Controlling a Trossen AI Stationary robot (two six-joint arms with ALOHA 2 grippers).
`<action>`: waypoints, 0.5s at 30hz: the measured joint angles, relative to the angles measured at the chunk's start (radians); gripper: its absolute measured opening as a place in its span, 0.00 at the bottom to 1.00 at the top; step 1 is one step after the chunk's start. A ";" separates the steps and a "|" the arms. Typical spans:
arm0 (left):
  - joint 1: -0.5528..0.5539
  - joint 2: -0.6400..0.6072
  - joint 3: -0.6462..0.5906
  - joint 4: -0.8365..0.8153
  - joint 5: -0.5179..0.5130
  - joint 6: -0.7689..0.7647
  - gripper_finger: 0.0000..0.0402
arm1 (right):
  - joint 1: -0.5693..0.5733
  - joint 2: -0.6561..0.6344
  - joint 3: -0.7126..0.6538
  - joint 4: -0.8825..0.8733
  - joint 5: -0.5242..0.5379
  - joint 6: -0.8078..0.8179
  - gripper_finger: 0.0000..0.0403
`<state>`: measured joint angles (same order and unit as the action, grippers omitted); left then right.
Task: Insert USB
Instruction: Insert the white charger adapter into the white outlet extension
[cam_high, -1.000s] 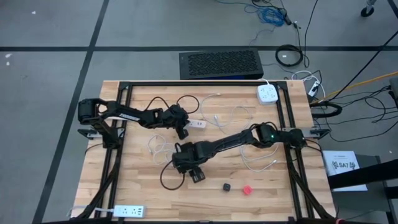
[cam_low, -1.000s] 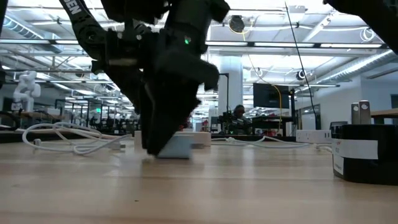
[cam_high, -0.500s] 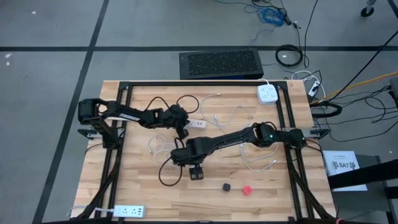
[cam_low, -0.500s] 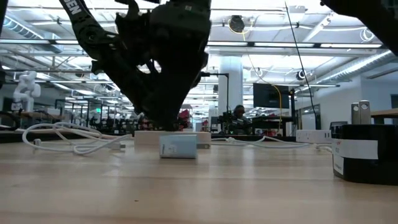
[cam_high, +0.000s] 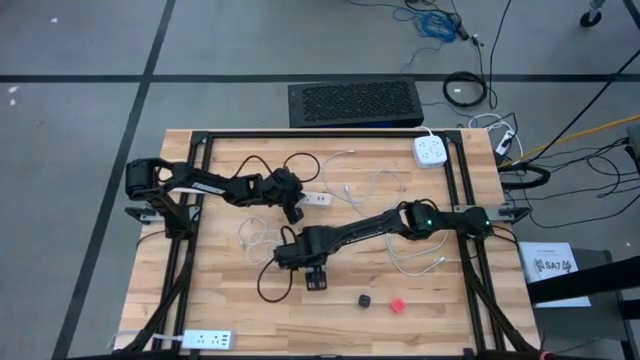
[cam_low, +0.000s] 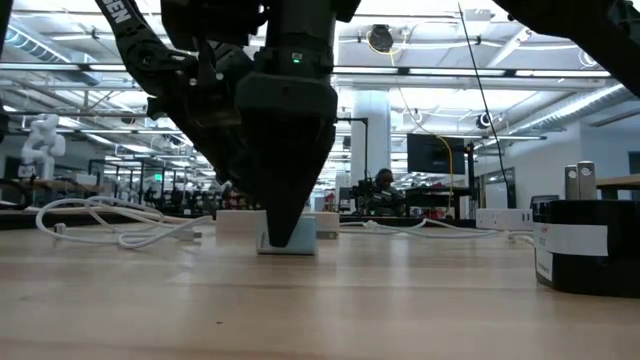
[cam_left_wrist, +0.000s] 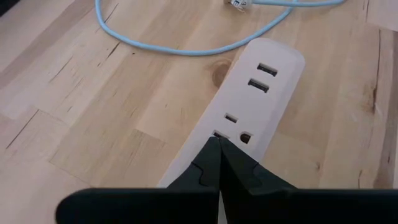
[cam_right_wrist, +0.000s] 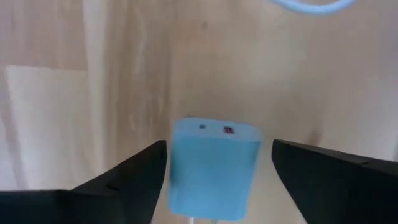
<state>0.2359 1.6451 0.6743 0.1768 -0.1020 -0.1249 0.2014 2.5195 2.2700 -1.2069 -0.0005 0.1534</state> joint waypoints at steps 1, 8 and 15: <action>0.000 0.000 0.000 0.000 0.000 0.000 0.01 | 0.001 0.000 0.000 0.000 0.019 -0.003 0.67; 0.000 0.000 0.000 0.004 -0.003 0.000 0.01 | 0.005 -0.002 0.001 -0.023 0.126 -0.078 0.37; 0.000 0.001 -0.001 0.027 0.000 0.000 0.01 | 0.000 -0.051 0.000 -0.080 0.327 -0.085 0.37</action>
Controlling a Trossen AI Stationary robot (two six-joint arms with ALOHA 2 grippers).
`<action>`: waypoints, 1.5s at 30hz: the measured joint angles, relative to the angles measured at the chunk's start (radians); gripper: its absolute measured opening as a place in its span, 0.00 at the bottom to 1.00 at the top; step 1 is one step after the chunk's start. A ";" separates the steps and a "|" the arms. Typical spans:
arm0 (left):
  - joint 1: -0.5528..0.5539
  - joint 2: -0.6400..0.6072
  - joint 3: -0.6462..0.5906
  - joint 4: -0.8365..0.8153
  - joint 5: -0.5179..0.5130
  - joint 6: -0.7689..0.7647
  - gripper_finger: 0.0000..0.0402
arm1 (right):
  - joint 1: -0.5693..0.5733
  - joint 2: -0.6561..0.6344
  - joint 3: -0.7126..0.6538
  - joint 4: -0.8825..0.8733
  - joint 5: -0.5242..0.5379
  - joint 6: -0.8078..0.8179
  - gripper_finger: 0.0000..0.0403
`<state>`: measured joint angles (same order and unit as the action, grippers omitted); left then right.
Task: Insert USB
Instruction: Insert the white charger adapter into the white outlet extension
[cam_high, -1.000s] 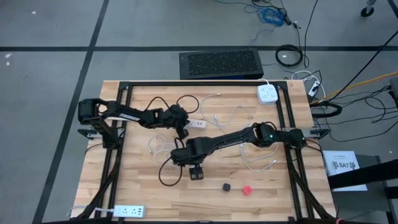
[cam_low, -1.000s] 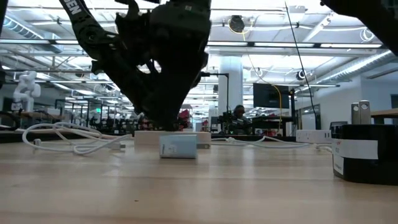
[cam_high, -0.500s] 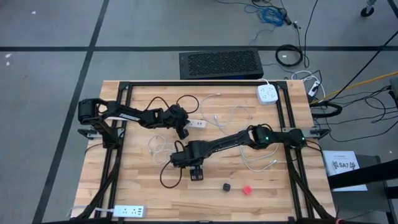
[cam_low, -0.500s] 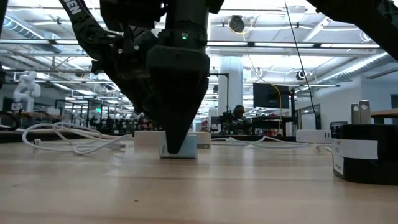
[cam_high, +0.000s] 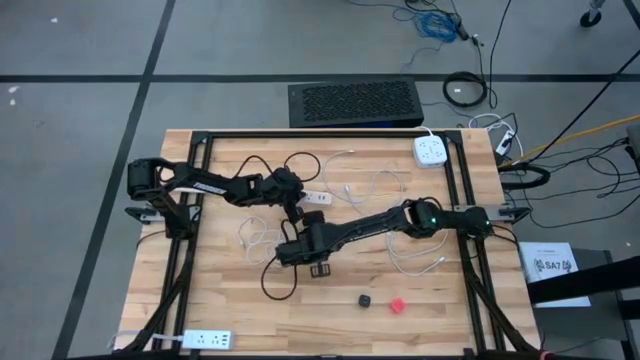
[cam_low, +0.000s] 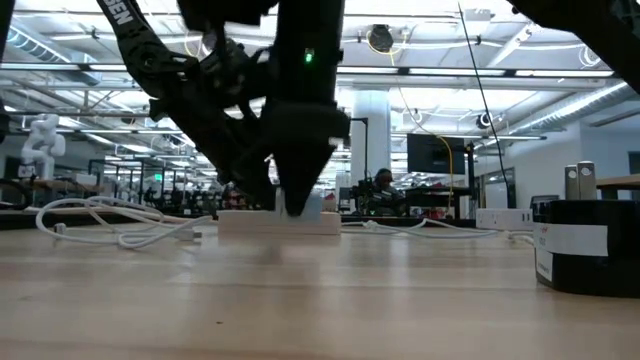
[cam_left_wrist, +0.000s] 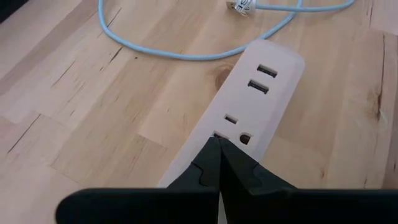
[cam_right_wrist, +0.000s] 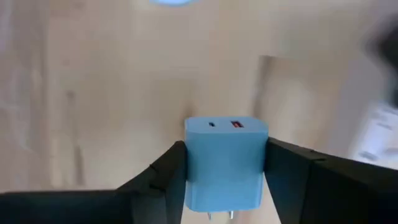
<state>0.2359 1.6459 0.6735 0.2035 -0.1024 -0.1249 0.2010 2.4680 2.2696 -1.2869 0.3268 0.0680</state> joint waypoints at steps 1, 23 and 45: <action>0.000 0.000 0.000 0.000 0.001 0.000 0.01 | -0.003 -0.009 0.001 -0.003 0.016 0.005 0.37; 0.000 0.000 0.000 0.027 0.085 0.070 0.01 | -0.087 -0.580 -0.812 0.608 0.096 0.066 0.37; -0.060 0.000 -0.002 0.026 0.319 0.346 0.01 | -0.424 -0.713 -1.405 1.698 -0.769 -0.317 0.01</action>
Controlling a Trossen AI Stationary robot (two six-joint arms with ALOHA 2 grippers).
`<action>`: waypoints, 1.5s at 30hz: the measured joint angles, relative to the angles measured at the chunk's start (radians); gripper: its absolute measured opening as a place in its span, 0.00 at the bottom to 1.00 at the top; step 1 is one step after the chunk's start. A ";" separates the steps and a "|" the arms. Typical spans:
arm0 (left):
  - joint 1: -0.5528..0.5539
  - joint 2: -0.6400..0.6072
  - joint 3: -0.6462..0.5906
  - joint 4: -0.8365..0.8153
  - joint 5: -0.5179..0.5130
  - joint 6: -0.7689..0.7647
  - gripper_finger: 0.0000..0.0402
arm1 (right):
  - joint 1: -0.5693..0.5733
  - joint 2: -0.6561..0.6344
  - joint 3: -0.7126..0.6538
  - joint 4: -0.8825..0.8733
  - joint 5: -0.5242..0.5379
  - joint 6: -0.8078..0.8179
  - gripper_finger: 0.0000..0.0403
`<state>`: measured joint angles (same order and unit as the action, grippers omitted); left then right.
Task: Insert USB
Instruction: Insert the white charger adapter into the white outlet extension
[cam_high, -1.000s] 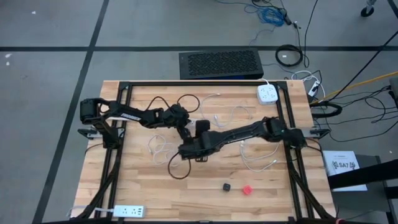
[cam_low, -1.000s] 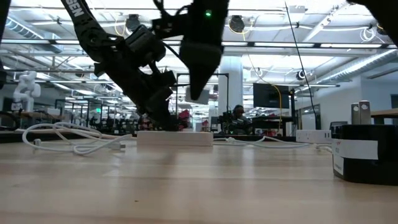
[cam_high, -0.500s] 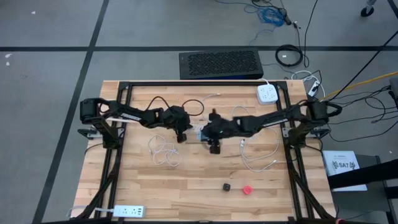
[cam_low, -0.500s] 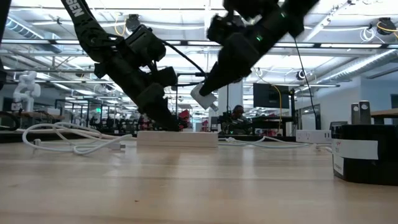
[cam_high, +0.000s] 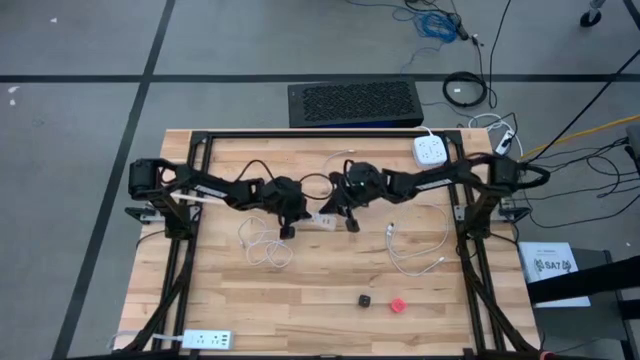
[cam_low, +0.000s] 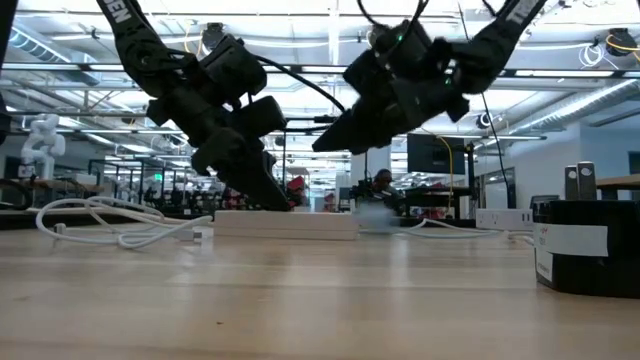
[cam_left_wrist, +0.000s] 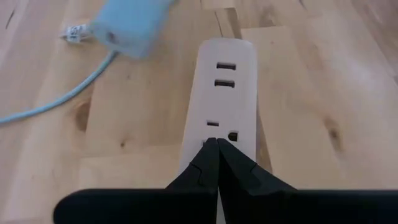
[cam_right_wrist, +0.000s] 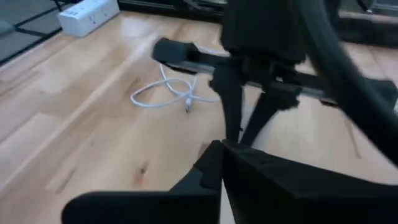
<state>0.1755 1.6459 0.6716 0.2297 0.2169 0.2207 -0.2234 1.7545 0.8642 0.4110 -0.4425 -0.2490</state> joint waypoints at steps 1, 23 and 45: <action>-0.001 0.000 0.000 0.000 0.000 0.000 0.01 | -0.009 0.014 0.000 0.008 -0.009 -0.001 0.01; -0.008 0.000 0.001 -0.001 -0.057 -0.050 0.01 | -0.078 -0.233 0.000 -0.571 0.414 0.363 0.11; -0.026 0.000 0.002 0.005 -0.088 -0.084 0.01 | -0.235 -0.125 0.000 -0.813 0.642 0.735 0.60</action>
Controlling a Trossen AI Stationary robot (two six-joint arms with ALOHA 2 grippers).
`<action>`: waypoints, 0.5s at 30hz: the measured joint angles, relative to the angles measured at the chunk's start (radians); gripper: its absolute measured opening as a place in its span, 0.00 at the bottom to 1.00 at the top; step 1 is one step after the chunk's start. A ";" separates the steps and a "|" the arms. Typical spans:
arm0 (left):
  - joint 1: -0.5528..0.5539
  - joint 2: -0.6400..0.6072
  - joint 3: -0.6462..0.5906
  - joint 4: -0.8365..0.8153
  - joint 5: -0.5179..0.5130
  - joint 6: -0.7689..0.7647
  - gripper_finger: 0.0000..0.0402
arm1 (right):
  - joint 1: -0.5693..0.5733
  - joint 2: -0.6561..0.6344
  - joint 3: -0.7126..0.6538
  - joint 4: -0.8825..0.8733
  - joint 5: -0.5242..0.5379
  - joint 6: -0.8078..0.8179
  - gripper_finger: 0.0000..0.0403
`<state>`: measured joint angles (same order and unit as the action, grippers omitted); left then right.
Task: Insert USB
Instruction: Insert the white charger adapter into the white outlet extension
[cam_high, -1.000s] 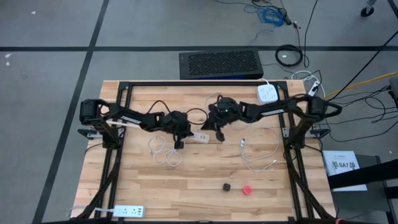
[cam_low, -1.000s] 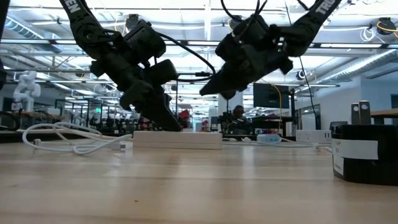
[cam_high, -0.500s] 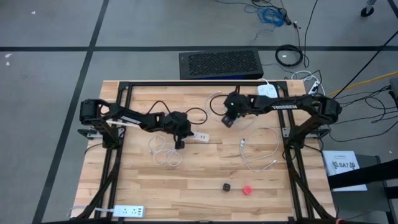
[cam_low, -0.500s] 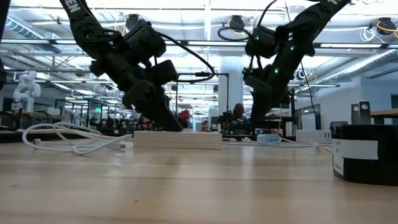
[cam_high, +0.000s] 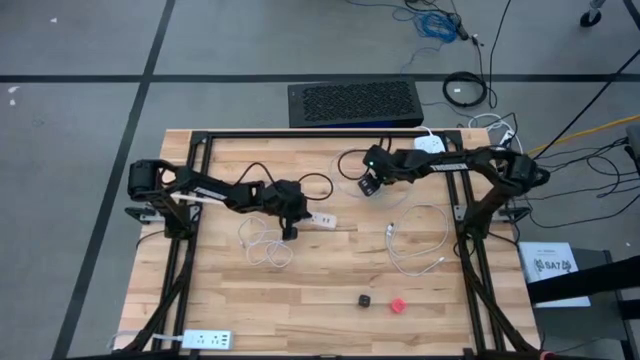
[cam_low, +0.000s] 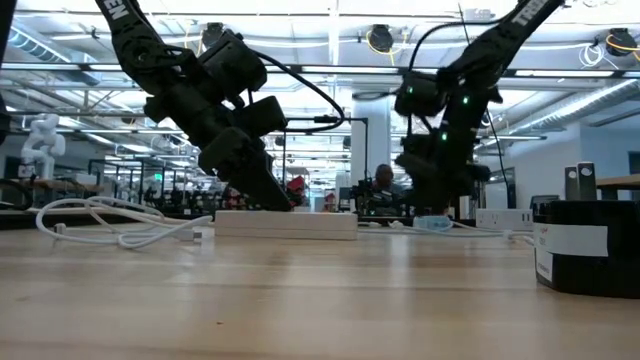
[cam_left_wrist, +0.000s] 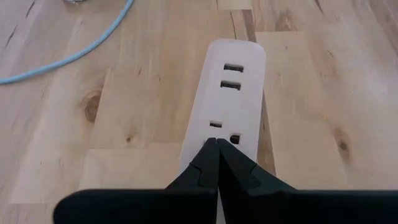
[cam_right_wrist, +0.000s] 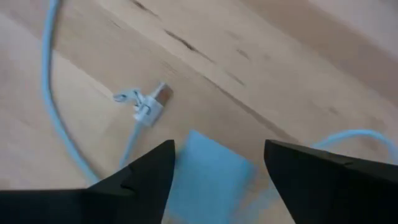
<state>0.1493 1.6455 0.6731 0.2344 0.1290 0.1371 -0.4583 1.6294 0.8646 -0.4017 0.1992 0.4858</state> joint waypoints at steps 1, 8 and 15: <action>0.000 0.000 0.000 0.000 -0.002 0.000 0.01 | 0.000 0.016 0.000 0.000 -0.011 0.001 0.60; 0.000 0.000 0.000 -0.001 -0.005 0.000 0.01 | 0.006 0.093 0.004 0.013 -0.033 0.007 0.53; 0.000 0.000 0.000 0.000 -0.009 0.000 0.01 | 0.051 0.060 0.006 0.028 -0.016 -0.060 0.39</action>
<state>0.1493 1.6455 0.6731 0.2339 0.1196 0.1368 -0.4075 1.6892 0.8705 -0.3733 0.1830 0.4256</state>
